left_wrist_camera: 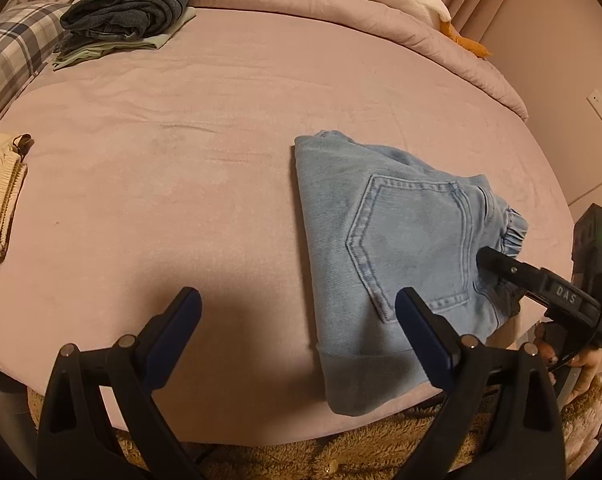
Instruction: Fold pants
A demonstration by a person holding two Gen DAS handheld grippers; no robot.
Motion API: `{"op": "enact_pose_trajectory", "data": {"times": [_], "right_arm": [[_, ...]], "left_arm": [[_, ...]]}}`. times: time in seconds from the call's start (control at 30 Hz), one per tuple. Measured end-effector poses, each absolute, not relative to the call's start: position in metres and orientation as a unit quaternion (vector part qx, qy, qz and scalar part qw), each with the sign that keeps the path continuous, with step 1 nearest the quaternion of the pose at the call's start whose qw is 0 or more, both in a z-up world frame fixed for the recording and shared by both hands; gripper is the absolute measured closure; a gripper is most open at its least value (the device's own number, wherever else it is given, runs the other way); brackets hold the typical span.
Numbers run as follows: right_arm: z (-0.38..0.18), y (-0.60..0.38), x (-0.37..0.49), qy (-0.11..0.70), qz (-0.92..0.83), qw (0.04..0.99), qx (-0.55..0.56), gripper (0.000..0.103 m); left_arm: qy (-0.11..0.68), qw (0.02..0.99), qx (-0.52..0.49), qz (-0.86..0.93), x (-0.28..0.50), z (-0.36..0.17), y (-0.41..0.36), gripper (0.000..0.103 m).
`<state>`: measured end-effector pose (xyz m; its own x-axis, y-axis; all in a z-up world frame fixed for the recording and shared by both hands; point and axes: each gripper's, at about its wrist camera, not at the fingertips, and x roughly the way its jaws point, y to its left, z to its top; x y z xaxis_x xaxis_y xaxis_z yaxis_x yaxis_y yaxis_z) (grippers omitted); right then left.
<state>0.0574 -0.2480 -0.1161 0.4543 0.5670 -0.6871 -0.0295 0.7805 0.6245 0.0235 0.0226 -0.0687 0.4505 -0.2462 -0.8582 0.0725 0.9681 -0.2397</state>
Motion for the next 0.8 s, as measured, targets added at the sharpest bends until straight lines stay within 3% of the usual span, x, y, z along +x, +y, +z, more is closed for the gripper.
{"op": "enact_pose_trajectory", "data": {"times": [0.07, 0.2, 0.43, 0.63, 0.67, 0.8], "right_arm": [[-0.115, -0.245, 0.059, 0.488, 0.207, 0.796, 0.291, 0.058], [-0.103, -0.245, 0.052, 0.48, 0.2, 0.8, 0.3, 0.074], [-0.033, -0.261, 0.039, 0.394, 0.17, 0.864, 0.264, 0.075], [-0.104, -0.255, 0.059, 0.497, 0.054, 0.847, 0.183, 0.072], [-0.111, -0.255, 0.058, 0.489, 0.052, 0.85, 0.189, 0.067], [-0.114, -0.259, 0.056, 0.485, 0.057, 0.845, 0.218, 0.066]], "left_arm": [[0.515, 0.848, -0.087, -0.093, 0.024, -0.068, 0.023, 0.006], [0.514, 0.849, -0.086, -0.093, 0.025, -0.066, 0.022, 0.006], [0.507, 0.852, -0.086, -0.095, 0.03, -0.063, 0.021, 0.006], [0.506, 0.852, -0.083, -0.102, 0.04, -0.063, 0.015, 0.006], [0.505, 0.853, -0.08, -0.102, 0.043, -0.063, 0.014, 0.006], [0.491, 0.862, -0.074, -0.107, 0.061, -0.06, 0.006, 0.011]]}}
